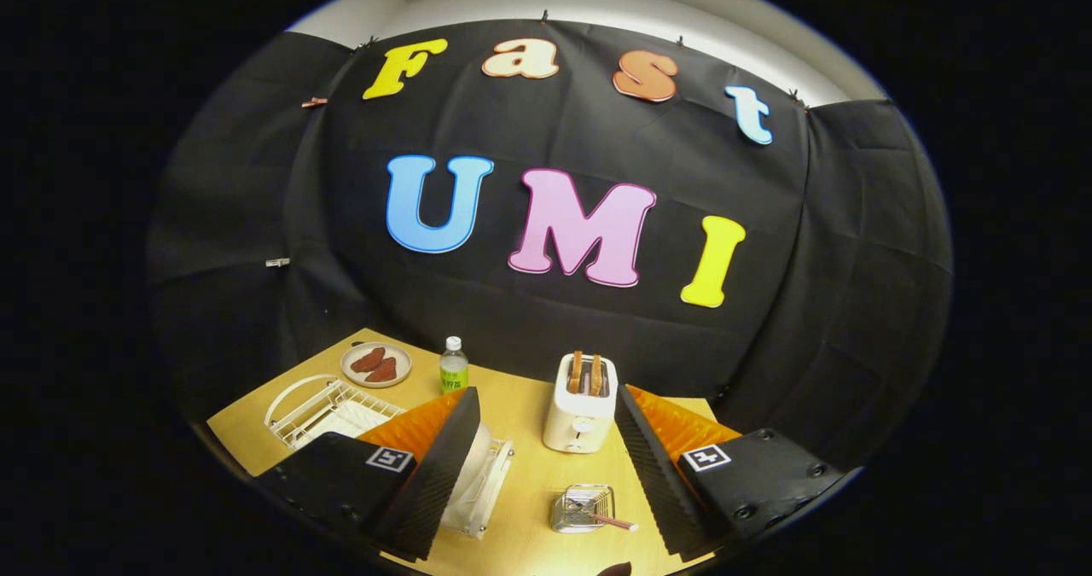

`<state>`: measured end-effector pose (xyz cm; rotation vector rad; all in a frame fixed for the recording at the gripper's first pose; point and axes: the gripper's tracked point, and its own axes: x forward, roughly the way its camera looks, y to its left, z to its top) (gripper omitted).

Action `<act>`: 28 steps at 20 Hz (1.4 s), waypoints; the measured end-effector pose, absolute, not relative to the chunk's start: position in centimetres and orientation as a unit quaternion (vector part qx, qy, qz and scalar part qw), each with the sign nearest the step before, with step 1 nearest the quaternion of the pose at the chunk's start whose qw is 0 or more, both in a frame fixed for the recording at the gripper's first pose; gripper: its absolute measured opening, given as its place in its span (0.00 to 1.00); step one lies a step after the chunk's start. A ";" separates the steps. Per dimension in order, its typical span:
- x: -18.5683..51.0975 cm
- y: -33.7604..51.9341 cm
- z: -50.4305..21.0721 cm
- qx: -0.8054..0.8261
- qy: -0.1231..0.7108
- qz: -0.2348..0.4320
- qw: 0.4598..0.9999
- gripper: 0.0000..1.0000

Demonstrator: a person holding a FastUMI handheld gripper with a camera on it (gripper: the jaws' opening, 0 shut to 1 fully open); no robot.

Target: Take the plate from the dish rack, then take the spoon from the basket and place it into the plate.

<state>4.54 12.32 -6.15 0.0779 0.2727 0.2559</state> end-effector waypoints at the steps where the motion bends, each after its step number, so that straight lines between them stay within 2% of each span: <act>1: 4.8 13.3 -6.8 0.039 0.146 0.134 0.979 0.98; 8: 6.3 19.9 -14.0 0.064 0.275 0.161 0.946 0.98; 12: 6.8 21.2 -20.0 0.062 0.365 0.133 0.919 0.95; 16: 6.9 22.5 -24.0 0.073 0.409 0.107 0.903 0.89; 18: 7.0 23.1 -25.3 0.078 0.425 0.095 0.897 0.82; 20: 6.8 23.3 -26.7 0.072 0.438 0.084 0.892 0.67; 21: 6.8 23.6 -27.2 0.069 0.444 0.082 0.889 0.55; 22: 6.8 23.7 -27.5 0.067 0.450 0.080 0.887 0.52; 23: 7.2 23.6 -27.8 0.063 0.449 0.070 0.888 0.39; 28: 8.2 23.5 -26.7 0.040 0.448 0.042 0.892 0.30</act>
